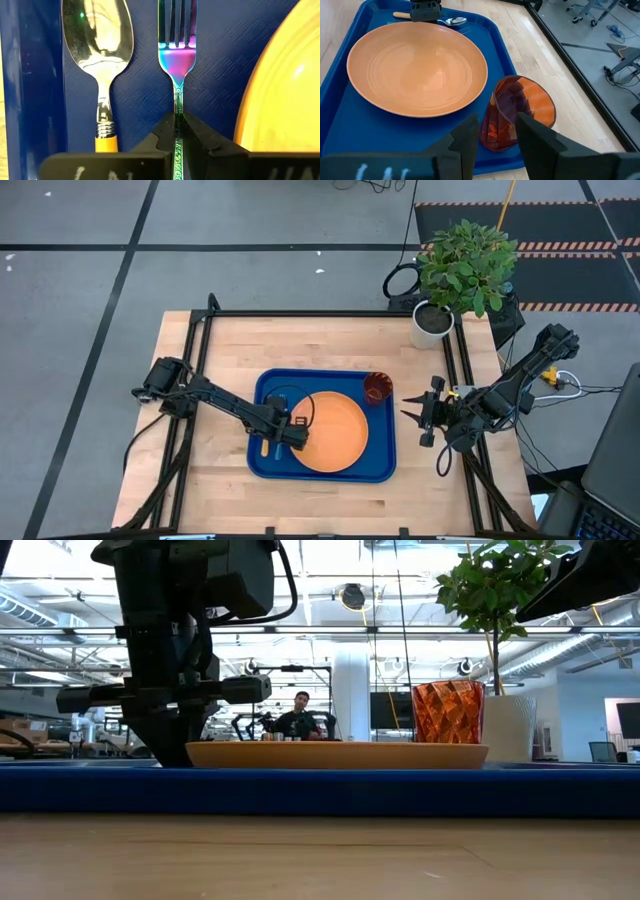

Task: Pick and place plate/cup/fork/spoon on tray
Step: Put the blue fork on the blue serving tray to the left of the orange plate

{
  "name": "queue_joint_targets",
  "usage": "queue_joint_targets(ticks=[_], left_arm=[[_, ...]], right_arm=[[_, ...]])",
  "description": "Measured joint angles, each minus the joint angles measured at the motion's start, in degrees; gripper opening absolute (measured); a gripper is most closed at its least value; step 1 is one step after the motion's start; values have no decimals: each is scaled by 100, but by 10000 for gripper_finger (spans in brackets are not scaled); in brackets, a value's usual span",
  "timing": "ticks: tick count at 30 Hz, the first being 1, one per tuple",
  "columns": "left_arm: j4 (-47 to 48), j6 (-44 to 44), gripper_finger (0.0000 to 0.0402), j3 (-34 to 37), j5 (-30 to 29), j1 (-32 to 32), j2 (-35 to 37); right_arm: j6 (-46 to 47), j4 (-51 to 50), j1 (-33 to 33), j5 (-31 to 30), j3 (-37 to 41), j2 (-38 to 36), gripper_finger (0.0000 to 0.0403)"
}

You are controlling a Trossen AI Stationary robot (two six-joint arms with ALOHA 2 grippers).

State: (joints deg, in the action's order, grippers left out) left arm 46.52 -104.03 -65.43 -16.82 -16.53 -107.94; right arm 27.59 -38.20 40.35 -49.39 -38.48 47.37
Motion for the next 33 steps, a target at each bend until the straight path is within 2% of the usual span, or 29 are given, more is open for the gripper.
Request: queue_joint_targets(ticks=[13,33], left_arm=[[-48,40,113,0,2,0,2],[56,355,120,-180,68,11,6]], right_arm=[[24,0,0,10,0,0,125],[74,-3,-1,20,0,0,125]])
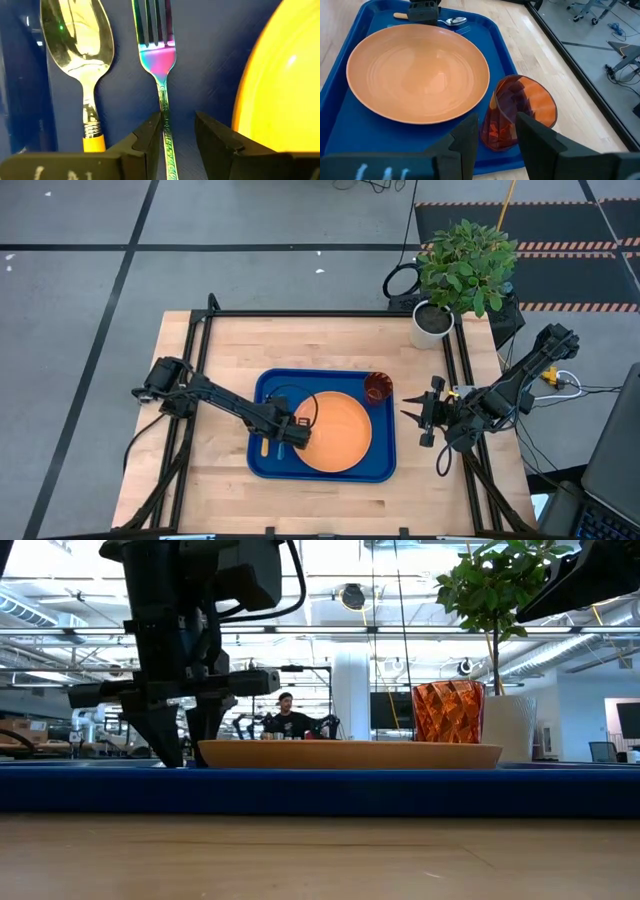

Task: Pick and place plate/cup/fork/spoon on tray
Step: Put the blue fork on the blue serving tray to the left of the orange plate, then adjust the blue serving tray

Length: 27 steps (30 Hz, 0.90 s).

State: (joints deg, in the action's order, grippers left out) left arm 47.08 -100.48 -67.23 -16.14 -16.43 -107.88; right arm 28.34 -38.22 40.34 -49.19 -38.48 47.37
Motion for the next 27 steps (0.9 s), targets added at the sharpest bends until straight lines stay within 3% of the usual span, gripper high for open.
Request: queue_joint_targets(ticks=[27], left_arm=[[310,197,120,-47,-321,-22,971]], right_arm=[[44,110,2,9,238,-1,125]])
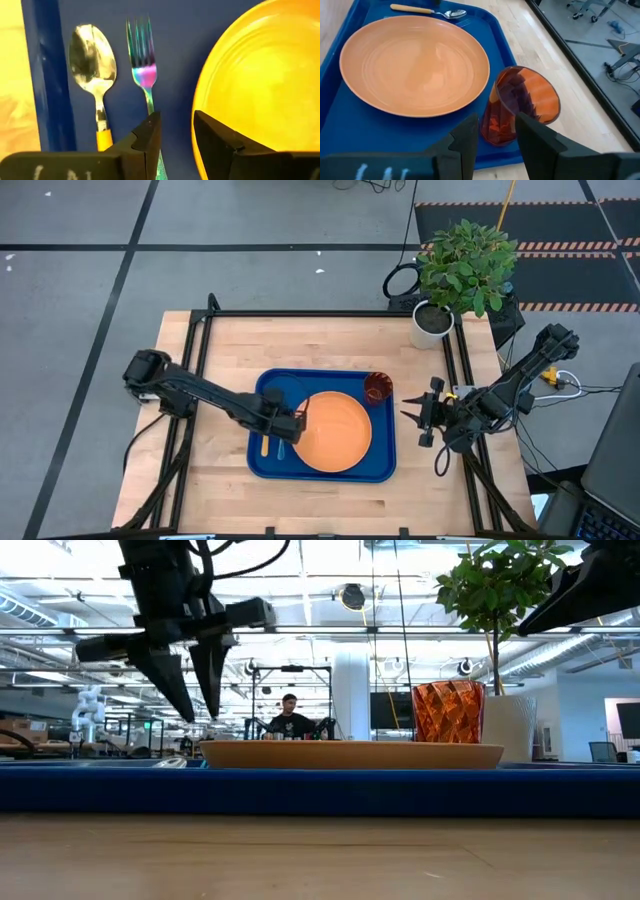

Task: Pick and place plate/cup/fork/spoon on tray
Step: Adjust the blue serving tray

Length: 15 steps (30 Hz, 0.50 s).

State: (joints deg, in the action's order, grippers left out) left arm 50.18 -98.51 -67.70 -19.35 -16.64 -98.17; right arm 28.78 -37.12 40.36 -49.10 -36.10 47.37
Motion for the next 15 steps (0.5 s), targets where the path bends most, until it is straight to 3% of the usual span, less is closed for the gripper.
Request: queue_joint_targets(ticks=[10,15], left_arm=[[-237,658,120,0,-972,-29,151],[-738,1854,120,0,-1482,160,219]], right_arm=[[99,161,0,120,157,23,125],[-613,807,-34,97,428,24,125]])
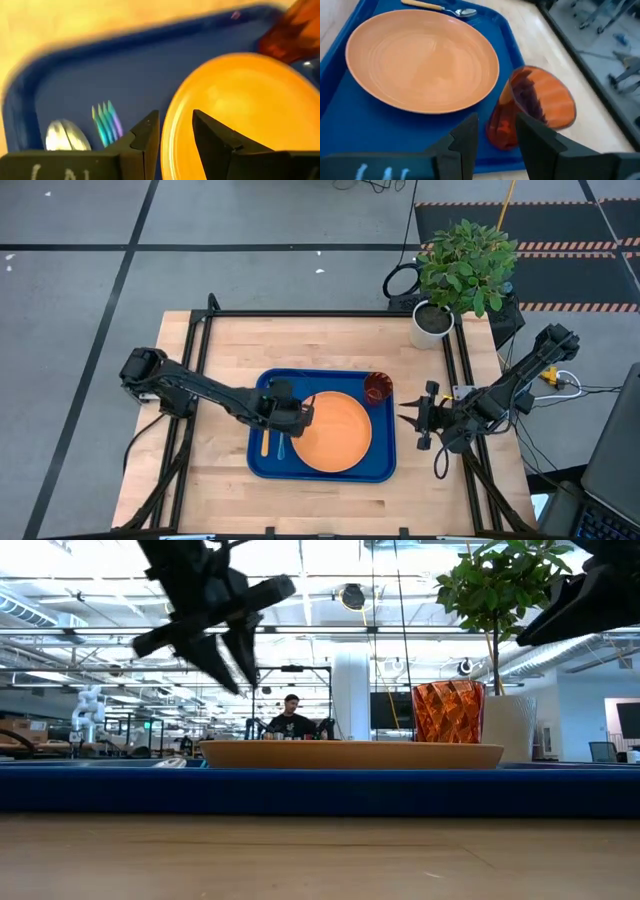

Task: Pick and place plate/cup/fork/spoon on tray
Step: Adjust the blue serving tray

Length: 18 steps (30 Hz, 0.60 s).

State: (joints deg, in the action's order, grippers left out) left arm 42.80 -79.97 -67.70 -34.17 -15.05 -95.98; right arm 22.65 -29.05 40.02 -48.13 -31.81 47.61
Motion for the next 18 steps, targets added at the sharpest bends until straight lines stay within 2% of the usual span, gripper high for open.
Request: queue_joint_targets(ticks=[6,12,15,18], left_arm=[[-1053,2671,120,2,-614,469,419],[-2389,6022,120,0,-636,738,899],[-2511,6920,120,-2,-639,807,1110],[-2478,7370,120,71,-634,885,1347]], right_arm=[[-630,493,-99,-545,2,-84,125],[-928,932,-103,-983,2,-340,125],[-1066,1217,-103,-1057,2,-527,125],[-1179,1507,-103,-1055,2,-688,125]])
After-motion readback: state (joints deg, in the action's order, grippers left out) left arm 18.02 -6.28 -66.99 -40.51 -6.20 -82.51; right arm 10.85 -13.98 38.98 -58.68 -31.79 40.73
